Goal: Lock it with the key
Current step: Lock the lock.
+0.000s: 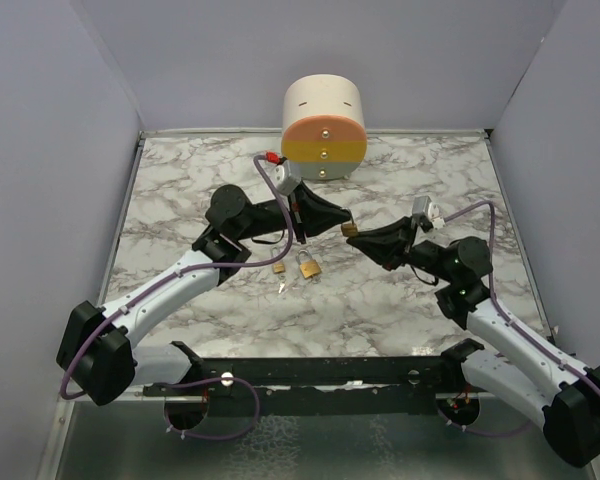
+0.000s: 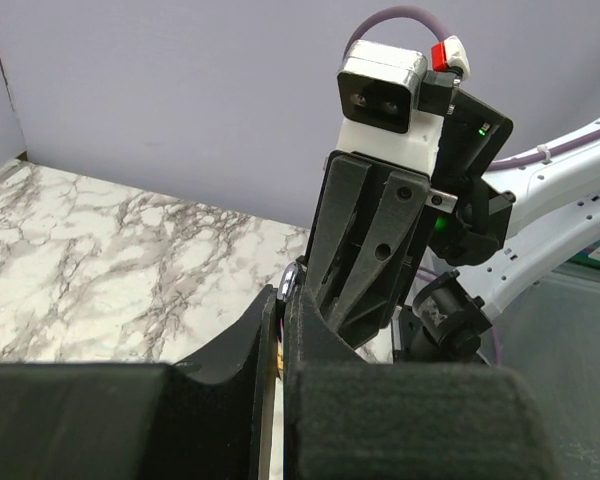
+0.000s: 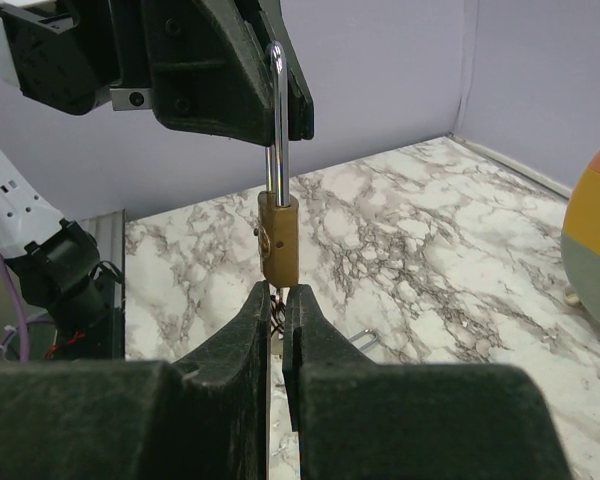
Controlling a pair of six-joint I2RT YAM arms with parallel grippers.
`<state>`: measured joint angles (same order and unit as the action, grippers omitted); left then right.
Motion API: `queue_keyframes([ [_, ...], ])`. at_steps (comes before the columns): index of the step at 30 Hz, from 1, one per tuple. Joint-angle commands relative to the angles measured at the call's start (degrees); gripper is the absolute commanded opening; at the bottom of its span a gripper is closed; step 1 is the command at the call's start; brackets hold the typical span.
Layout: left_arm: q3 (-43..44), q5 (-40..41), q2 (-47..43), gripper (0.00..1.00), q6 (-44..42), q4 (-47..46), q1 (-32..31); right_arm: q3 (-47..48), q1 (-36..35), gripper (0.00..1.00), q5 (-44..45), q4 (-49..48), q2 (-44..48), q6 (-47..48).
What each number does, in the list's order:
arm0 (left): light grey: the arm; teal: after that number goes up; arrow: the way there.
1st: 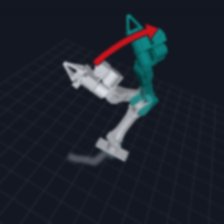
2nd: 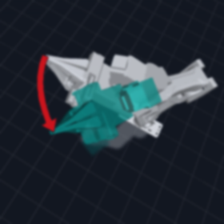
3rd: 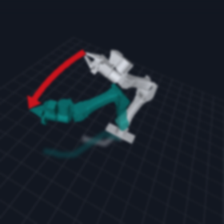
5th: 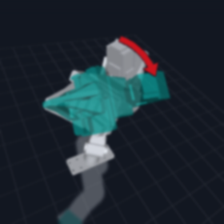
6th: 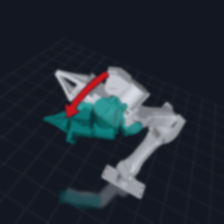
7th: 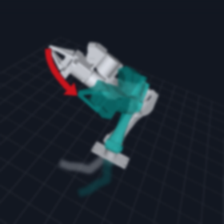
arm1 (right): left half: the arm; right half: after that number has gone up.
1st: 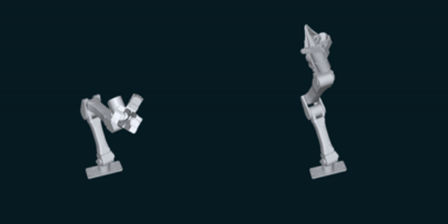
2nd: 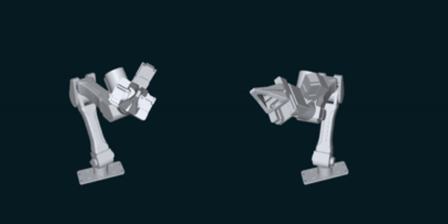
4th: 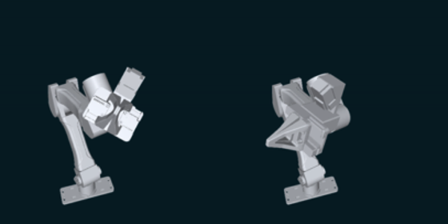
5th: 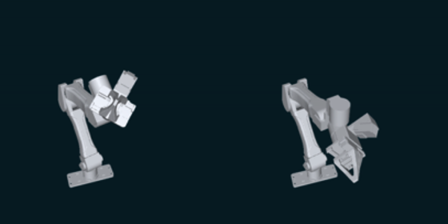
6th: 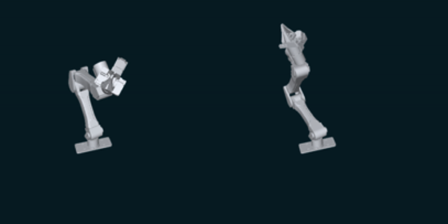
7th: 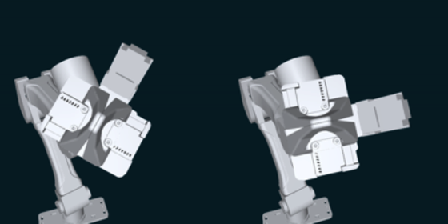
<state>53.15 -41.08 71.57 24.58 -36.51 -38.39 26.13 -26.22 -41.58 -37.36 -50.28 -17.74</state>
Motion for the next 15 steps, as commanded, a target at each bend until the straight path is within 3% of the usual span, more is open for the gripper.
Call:
queue_keyframes([
  [1,1.63,10.90,-5.26,0.00,-3.65,-13.68,1.30,-4.79,-0.06,0.02,-1.23,7.01,-0.71,-1.98],
  [15,-15.48,27.05,-12.41,0.00,-5.87,-36.26,1.24,-5.06,-0.02,0.02,-2.88,5.55,-1.70,-6.23],
])
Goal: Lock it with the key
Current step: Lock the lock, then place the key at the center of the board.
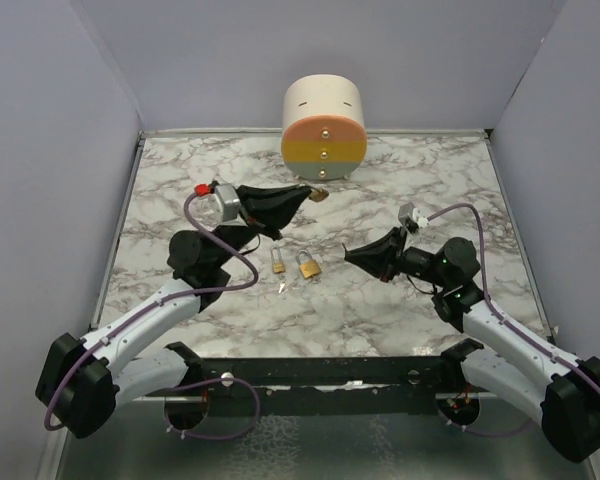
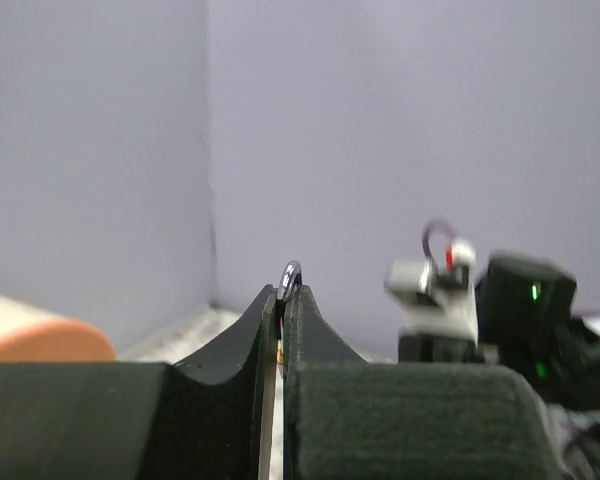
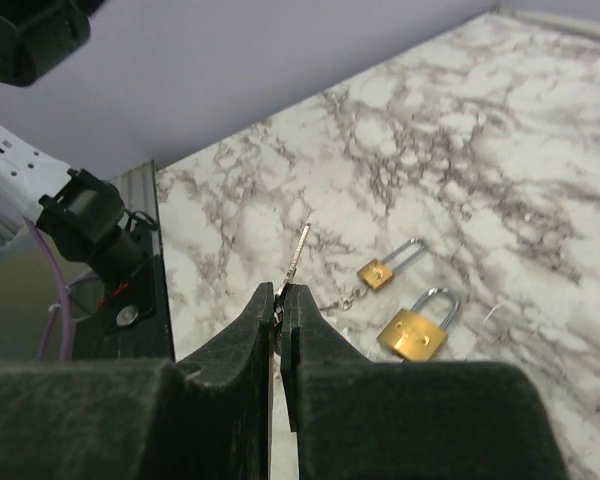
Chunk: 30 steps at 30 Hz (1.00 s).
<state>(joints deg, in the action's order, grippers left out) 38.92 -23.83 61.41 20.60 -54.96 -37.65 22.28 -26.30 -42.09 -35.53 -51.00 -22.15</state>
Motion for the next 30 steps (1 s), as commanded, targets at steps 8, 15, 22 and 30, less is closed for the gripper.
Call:
queue_keyframes([
  [8,3.40,6.48,2.20,0.00,-0.05,-5.29,0.56,0.53,0.04,0.02,8.05,12.32,3.41,1.05],
  [15,3.78,5.52,8.98,0.00,3.84,11.77,0.56,2.11,0.16,0.02,32.85,21.10,5.67,-1.61],
  [22,1.37,-2.67,20.78,0.00,8.53,12.70,0.47,5.40,0.11,0.02,41.44,25.76,2.09,-2.63],
  [30,5.43,-4.97,33.83,0.00,9.11,14.89,-2.23,6.68,0.12,0.02,42.90,27.84,-6.36,-5.48],
])
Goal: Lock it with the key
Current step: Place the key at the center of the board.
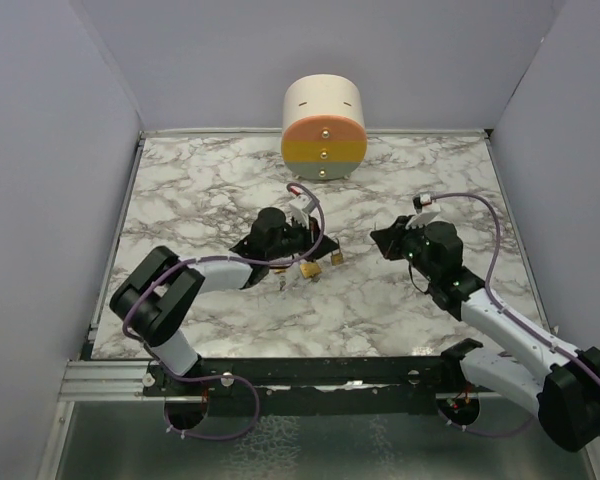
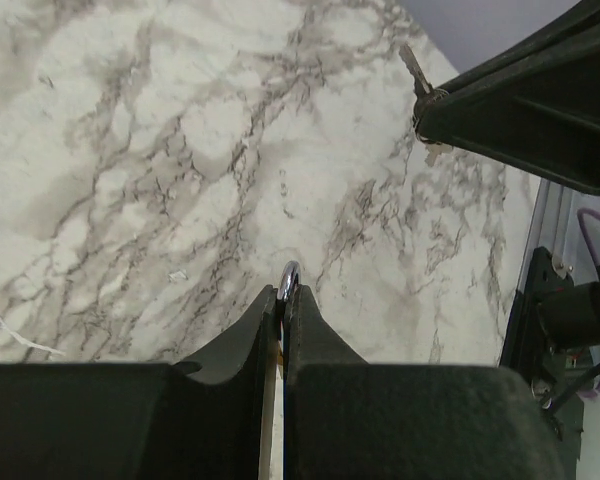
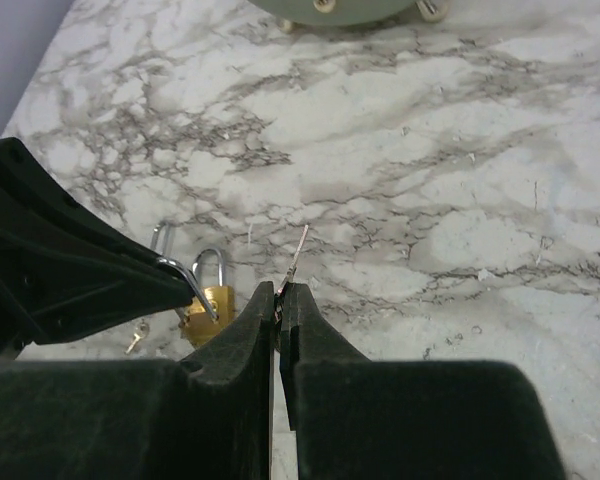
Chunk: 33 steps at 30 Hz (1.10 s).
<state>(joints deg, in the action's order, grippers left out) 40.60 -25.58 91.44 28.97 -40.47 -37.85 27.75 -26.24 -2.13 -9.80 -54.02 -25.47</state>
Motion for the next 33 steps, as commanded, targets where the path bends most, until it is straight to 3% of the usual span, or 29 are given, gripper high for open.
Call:
queue_keyframes([
  [1,4.86,-3.06,5.08,0.00,0.35,1.14,-2.70,1.17,0.05,0.02,2.87,1.73,-4.50,-2.25],
  [8,11.72,-2.80,15.47,0.00,0.72,1.89,-5.01,2.09,0.20,0.02,5.32,1.65,-12.01,-3.12],
  [16,14.35,2.50,20.09,0.00,1.14,3.36,-5.22,-0.76,0.23,0.02,6.27,0.71,-14.59,-5.35],
  [22,16.72,4.25,22.63,0.19,1.95,4.41,-5.18,-1.12,0.35,0.02,5.63,-0.36,-19.23,-6.17],
  [33,17.14,8.40,22.09,0.25,1.63,5.35,-5.20,-3.75,0.27,0.02,2.40,-5.30,-25.43,-8.01],
])
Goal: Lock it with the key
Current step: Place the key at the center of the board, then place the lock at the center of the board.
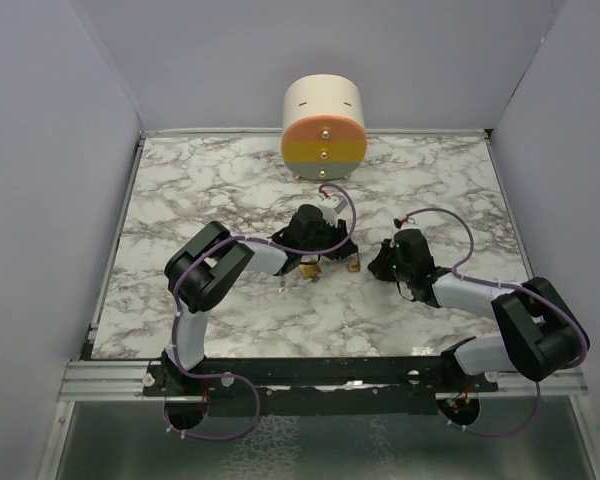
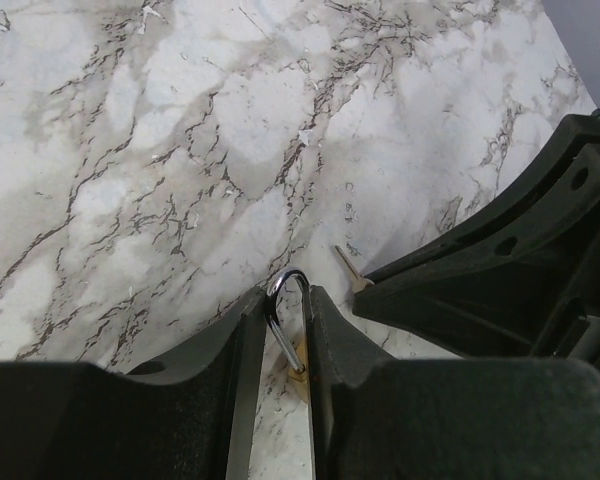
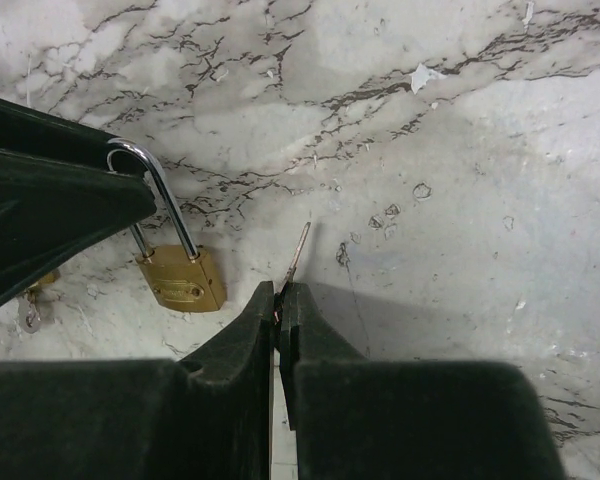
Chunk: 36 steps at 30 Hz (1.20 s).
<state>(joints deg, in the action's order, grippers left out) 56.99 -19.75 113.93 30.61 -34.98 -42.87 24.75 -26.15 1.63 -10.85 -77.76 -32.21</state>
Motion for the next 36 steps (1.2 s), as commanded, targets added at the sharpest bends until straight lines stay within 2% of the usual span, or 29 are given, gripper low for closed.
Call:
queue_keyframes([
  [1,0.64,2.87,-0.56,0.25,-0.10,-0.09,-0.19,-0.64,0.22,0.04,-1.36,-4.26,-2.17,-1.28],
  [6,0.74,3.16,-0.94,0.25,-1.12,0.00,-0.19,-0.40,0.26,0.25,-2.07,-4.89,-2.55,-1.04],
  [10,1.23,3.24,-1.23,0.26,-1.63,0.07,-0.14,-0.16,0.21,0.30,-1.46,-4.17,-0.97,-0.40],
  [17,2.42,4.88,-1.96,0.27,-3.07,2.26,-0.02,1.33,0.22,0.32,1.31,-1.60,3.00,2.14],
  [22,5.38,5.55,-1.52,0.33,-5.19,6.02,0.07,2.44,0.27,0.32,2.06,0.21,6.62,3.16],
  [26,6.40,6.74,-1.55,0.34,-6.81,7.74,0.08,2.76,0.23,0.32,2.79,0.06,10.34,5.86],
  [27,6.40,7.05,-1.78,0.34,-7.16,7.86,0.13,2.75,0.22,0.38,3.25,-0.01,11.32,6.53],
  [28,6.16,7.49,-2.23,0.34,-7.43,7.90,0.08,2.76,0.25,0.57,3.98,-0.11,12.54,6.98],
  [29,5.92,8.09,-2.74,0.34,-7.63,7.98,0.14,2.69,0.22,0.68,4.63,-0.24,13.68,7.10],
  [30,5.53,8.78,-3.34,0.34,-7.83,8.00,0.12,2.61,0.23,0.74,4.90,-0.53,14.80,7.47],
  [32,4.48,10.70,-5.02,0.34,-8.09,8.04,0.20,2.29,0.24,0.79,4.83,-1.48,17.09,8.11],
  [36,1.51,12.97,-7.86,0.34,-7.69,8.09,1.17,0.51,0.22,0.81,4.42,-4.98,20.46,9.05],
])
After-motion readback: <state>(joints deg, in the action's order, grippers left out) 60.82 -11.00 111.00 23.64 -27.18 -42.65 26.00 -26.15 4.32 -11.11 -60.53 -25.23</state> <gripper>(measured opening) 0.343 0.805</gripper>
